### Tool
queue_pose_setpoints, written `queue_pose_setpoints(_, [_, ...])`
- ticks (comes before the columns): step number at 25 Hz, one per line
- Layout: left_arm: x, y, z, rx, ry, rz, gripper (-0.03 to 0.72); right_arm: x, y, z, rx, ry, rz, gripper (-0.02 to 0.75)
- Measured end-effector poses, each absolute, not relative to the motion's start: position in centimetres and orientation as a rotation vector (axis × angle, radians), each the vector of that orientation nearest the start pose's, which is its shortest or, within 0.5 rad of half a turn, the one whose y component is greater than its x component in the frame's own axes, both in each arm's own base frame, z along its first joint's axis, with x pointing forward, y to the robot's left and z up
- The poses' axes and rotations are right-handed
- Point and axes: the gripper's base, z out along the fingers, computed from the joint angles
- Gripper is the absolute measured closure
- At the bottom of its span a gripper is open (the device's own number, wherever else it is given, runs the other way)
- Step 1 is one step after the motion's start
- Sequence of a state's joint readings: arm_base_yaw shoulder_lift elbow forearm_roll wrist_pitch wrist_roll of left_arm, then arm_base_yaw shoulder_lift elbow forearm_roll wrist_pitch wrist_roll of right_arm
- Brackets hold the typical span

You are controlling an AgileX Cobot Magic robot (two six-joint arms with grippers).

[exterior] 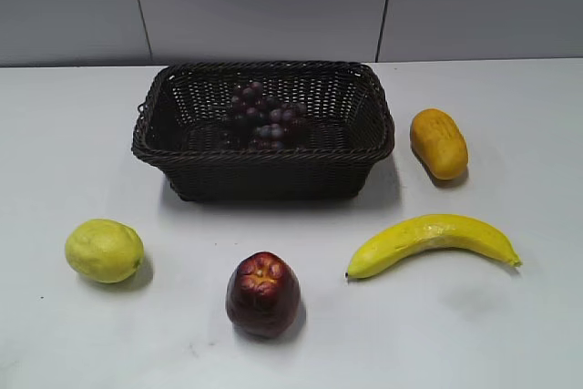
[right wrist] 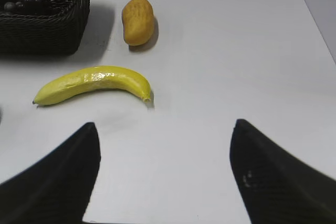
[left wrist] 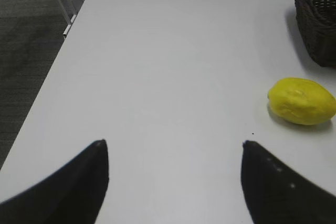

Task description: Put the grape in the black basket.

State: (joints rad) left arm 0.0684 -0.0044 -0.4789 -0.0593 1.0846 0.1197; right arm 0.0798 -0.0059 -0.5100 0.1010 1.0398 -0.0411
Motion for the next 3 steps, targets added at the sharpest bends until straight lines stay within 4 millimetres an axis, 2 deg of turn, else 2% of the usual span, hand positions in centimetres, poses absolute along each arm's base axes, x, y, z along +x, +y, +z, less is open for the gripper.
queue_pose_setpoints(3, [-0.40, -0.51, 26.96, 0.056, 2.083, 0.043, 0.106, -0.70, 0.74, 28.20, -0.126, 2.003, 0.145, 0.153])
